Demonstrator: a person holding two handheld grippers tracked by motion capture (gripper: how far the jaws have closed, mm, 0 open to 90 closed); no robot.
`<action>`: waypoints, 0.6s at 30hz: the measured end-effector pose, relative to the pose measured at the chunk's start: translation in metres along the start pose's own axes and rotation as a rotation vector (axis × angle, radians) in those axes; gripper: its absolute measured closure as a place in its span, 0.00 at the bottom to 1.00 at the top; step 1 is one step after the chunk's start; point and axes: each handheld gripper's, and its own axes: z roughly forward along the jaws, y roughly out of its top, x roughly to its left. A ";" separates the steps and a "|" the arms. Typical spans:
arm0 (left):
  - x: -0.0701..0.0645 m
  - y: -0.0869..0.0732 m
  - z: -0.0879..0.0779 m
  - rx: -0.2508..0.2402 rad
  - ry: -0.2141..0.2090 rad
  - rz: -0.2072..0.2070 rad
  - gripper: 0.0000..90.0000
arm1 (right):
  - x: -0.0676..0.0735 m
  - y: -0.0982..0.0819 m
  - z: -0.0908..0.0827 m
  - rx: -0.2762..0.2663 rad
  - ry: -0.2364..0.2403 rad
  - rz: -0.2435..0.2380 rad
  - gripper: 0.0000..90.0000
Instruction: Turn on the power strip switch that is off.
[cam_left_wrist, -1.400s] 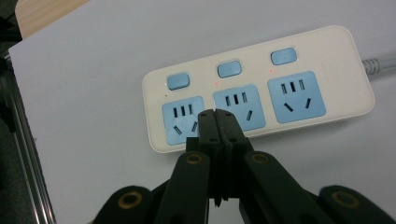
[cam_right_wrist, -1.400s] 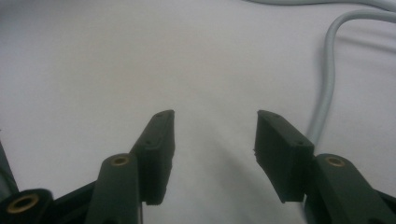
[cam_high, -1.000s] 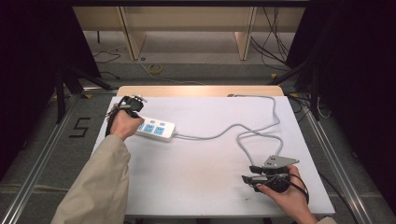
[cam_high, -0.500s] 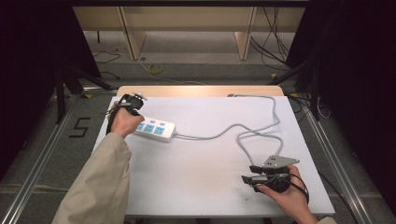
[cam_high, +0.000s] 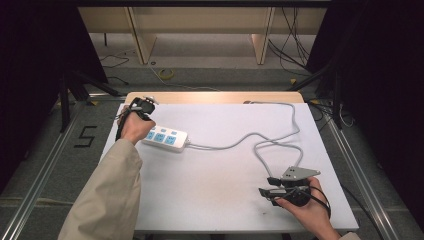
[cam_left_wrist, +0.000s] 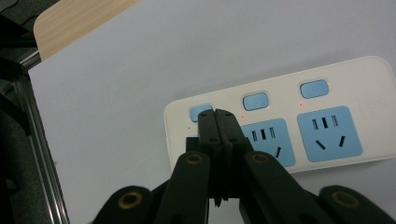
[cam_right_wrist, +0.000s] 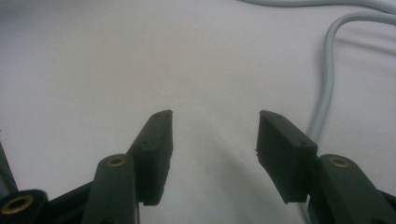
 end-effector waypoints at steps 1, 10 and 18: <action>0.000 0.001 0.001 0.000 0.002 0.004 1.00 | 0.000 0.000 0.000 0.000 0.000 0.000 0.52; 0.003 0.002 0.012 0.002 0.009 0.003 1.00 | 0.000 0.000 0.000 0.000 0.000 -0.001 0.52; 0.003 0.003 0.019 0.000 0.014 0.013 1.00 | 0.000 0.000 0.000 0.001 0.001 0.000 0.52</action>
